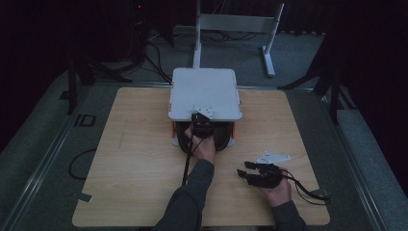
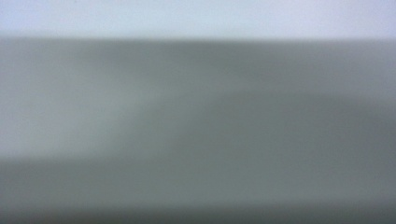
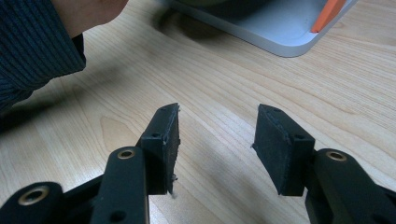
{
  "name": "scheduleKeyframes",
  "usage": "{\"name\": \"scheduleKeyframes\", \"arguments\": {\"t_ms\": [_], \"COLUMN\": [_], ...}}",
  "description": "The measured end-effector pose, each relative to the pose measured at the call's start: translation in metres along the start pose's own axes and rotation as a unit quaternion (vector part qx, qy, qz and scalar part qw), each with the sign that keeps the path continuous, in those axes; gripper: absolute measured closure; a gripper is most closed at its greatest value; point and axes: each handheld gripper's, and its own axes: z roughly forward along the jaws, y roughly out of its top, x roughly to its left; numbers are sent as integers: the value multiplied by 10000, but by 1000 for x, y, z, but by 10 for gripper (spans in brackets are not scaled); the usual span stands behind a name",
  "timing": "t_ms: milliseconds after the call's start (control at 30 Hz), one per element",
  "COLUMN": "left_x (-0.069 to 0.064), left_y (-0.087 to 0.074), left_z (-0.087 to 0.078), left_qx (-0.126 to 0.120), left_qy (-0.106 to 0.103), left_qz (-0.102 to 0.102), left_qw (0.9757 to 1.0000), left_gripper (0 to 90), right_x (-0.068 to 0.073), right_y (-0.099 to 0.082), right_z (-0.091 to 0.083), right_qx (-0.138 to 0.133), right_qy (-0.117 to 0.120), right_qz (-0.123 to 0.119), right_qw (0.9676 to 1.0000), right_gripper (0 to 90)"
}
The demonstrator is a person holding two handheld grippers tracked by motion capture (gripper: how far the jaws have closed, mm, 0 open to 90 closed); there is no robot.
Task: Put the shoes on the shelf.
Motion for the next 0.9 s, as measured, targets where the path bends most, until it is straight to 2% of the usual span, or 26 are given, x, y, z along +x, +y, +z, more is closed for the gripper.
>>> {"name": "scheduleKeyframes", "arguments": {"t_ms": [100, 133, 267, 367, 467, 533, 600, 667, 833, 900], "left_x": [0, 0, 1, 4, 7, 10, 14, 19, 30, 33], "left_y": [0, -1, -4, -6, -6, -6, -6, -6, -12, -14], "left_z": [0, 0, -4, -11, -18, -22, -27, -29, -33, -34], "left_qx": [-59, -51, 33, 109, 168, 177, 209, 225, 309, 347], "left_qy": [-6, -4, -66, -179, -335, -554, -644, -775, -933, -977], "left_qz": [57, 70, 108, 82, 235, 270, 427, 450, 648, 666], "left_qw": [10000, 10000, 9999, 9997, 9990, 9979, 9968, 9957, 9931, 9924], "left_gripper": [659, 554, 456, 431, 414, 392, 392, 382, 382, 382], "right_x": [0, 0, 0, 0, 0, 0, 0, 0, 0, 0], "right_y": [0, 0, 0, 0, 0, 0, 0, 0, 0, 0], "right_z": [0, 0, -1, -1, -1, -1, -1, -1, -1, -1], "right_qx": [1, -9, -6, -13, -17, -9, -13, -17, -18, -15], "right_qy": [0, 1, -13, -22, -12, -22, -22, -21, -22, -23], "right_qz": [5, -15, -17, -18, -6, 1, 1, -16, -19, -23], "right_qw": [10000, 10000, 10000, 10000, 10000, 10000, 10000, 10000, 10000, 10000], "right_gripper": [495, 494, 493, 492, 490, 489, 489, 489, 486, 486]}}
